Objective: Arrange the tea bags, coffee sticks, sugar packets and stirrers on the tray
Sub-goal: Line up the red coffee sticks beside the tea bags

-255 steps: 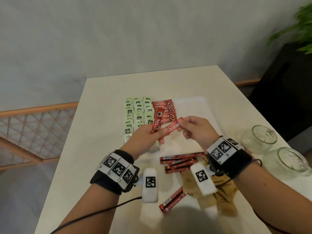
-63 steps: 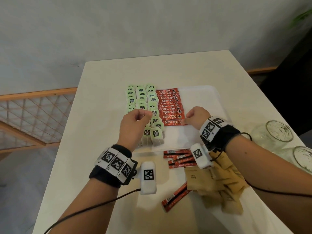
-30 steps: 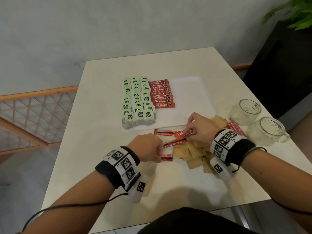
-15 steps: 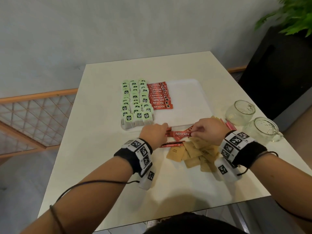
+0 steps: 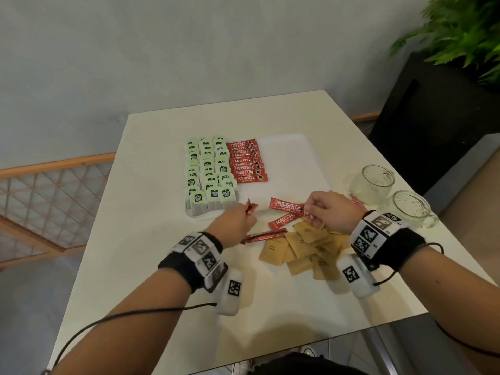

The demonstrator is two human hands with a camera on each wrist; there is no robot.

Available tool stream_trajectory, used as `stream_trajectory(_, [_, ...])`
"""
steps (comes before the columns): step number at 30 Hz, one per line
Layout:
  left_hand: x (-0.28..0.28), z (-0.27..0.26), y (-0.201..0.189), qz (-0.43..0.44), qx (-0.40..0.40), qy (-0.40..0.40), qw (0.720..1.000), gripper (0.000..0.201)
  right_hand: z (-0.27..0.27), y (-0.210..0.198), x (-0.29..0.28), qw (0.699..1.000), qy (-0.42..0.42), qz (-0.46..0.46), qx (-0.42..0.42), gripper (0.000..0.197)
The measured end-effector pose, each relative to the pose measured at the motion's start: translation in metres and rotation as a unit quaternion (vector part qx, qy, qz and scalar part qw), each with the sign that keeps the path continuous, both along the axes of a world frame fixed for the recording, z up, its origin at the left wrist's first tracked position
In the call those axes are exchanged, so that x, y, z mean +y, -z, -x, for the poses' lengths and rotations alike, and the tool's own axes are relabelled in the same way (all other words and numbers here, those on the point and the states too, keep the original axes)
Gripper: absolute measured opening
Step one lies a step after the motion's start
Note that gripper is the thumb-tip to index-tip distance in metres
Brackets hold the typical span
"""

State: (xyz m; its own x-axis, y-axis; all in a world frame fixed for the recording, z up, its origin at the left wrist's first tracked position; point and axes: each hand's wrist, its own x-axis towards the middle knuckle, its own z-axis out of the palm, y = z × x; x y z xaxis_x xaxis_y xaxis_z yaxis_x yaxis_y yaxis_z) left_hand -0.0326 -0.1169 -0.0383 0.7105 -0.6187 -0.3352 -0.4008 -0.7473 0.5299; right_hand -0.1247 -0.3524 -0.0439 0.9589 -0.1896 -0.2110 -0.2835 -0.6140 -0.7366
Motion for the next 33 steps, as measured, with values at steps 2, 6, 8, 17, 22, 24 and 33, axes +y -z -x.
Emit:
stream_trajectory(2, [0.004,-0.005,-0.003,0.106,0.061,-0.083,0.989,0.019,-0.002,-0.001,0.0,1.0,-0.003,-0.012,-0.014,0.014])
stream_trajectory(6, [0.004,-0.005,-0.012,0.202,0.092,-0.135,0.966,0.031,-0.01,-0.007,0.004,0.998,-0.024,-0.037,-0.037,0.015])
stream_trajectory(8, [0.002,-0.002,-0.017,0.23,0.095,-0.131,0.96,0.031,-0.016,-0.01,0.007,0.997,-0.045,-0.038,-0.039,0.014])
stream_trajectory(17, [-0.009,-0.004,-0.015,0.258,0.017,-0.13,0.957,0.024,-0.042,-0.026,0.028,0.993,-0.085,-0.077,-0.014,0.016])
stream_trajectory(22, [-0.011,-0.011,-0.018,0.274,-0.015,-0.139,0.952,0.019,-0.055,-0.033,0.038,0.99,-0.088,-0.107,-0.018,0.014])
stream_trajectory(24, [-0.007,-0.016,-0.02,0.286,-0.004,-0.16,0.945,0.022,-0.057,-0.037,0.031,0.992,-0.05,-0.111,-0.025,0.015])
stream_trajectory(33, [0.001,-0.037,-0.026,0.301,0.115,-0.192,0.927,0.022,-0.077,-0.023,0.014,0.988,0.019,-0.15,-0.002,0.014])
